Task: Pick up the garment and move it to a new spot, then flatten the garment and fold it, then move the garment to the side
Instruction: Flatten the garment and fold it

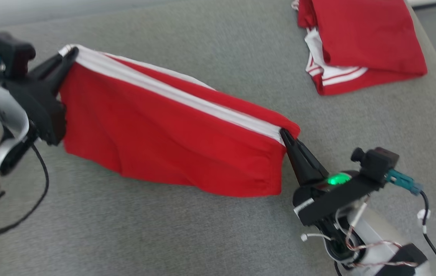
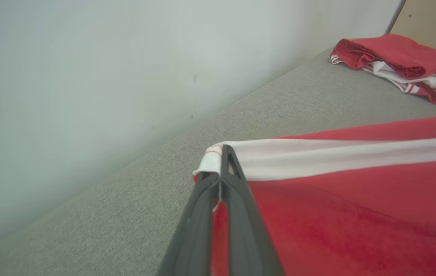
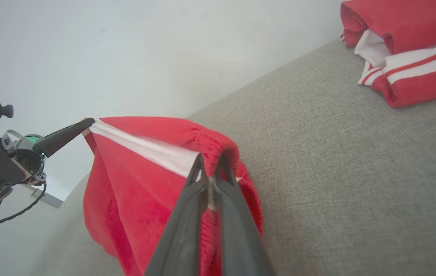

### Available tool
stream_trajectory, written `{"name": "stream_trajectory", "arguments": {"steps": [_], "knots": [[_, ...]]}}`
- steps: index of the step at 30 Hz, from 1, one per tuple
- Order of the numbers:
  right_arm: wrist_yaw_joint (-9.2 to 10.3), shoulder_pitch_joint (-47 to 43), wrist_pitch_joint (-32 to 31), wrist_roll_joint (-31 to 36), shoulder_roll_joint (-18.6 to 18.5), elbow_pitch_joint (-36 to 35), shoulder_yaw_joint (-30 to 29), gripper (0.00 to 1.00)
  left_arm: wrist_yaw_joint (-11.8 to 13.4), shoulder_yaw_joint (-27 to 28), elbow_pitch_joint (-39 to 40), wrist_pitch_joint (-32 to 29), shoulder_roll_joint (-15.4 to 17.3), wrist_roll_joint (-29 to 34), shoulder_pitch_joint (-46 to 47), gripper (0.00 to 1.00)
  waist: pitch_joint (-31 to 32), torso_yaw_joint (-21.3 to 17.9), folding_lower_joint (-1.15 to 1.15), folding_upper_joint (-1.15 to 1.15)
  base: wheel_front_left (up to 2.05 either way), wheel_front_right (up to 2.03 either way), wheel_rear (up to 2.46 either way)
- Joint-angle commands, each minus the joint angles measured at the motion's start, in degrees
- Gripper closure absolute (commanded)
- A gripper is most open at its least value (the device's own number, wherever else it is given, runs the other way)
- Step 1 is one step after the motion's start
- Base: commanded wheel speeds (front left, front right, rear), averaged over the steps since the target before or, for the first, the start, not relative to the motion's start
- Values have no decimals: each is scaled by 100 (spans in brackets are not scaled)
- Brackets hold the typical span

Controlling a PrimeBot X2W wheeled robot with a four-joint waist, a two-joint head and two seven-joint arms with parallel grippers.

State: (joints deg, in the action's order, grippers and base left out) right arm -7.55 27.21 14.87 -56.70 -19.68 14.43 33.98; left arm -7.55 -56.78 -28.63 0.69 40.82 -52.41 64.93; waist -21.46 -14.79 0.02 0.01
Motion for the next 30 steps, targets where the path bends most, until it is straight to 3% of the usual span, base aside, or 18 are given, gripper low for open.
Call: {"name": "stream_trajectory", "arguments": {"steps": [1, 11, 20, 21, 22, 23, 24, 30], "knots": [[11, 123, 16, 82, 65, 71, 1, 100, 15, -64, -97, -20, 30, 30, 156, 100, -332, -260, -2, -1, 0, 0, 0], [11, 653, 2, 575, 460, 519, 163, 100, 15, -889, -989, 249, -209, -32, 932, 100, -630, -390, -2, -1, 0, 0, 0], [11, 794, 12, 802, 578, 619, 175, 100, 15, -1357, -1476, 794, -356, -49, 1196, 99, -624, -405, -2, -1, 0, 0, 0], [11, 788, 9, 818, 590, 640, 176, 100, 15, -1383, -1532, 867, -375, -76, 1198, 69, -604, -401, -2, -1, 0, 0, 0], [11, 790, 11, 860, 586, 656, 178, 64, 15, -1404, -1592, 933, -397, -128, 1181, 0, -576, -391, -2, -1, 0, 0, 0], [11, 795, 13, 908, 585, 673, 175, 27, 15, -1422, -1639, 978, -412, -181, 1161, 0, -555, -384, -2, -1, 0, 0, 0], [11, 779, 14, 893, 609, 692, 160, 0, 15, -1447, -1673, 1019, -433, -226, 1125, 0, -522, -375, -2, -1, 0, 0, 0], [11, 679, 27, 1119, 537, 794, -21, 0, 15, -1532, -1801, 1234, -519, -431, 930, 0, -241, -272, -2, -1, 0, 0, 0]]}}
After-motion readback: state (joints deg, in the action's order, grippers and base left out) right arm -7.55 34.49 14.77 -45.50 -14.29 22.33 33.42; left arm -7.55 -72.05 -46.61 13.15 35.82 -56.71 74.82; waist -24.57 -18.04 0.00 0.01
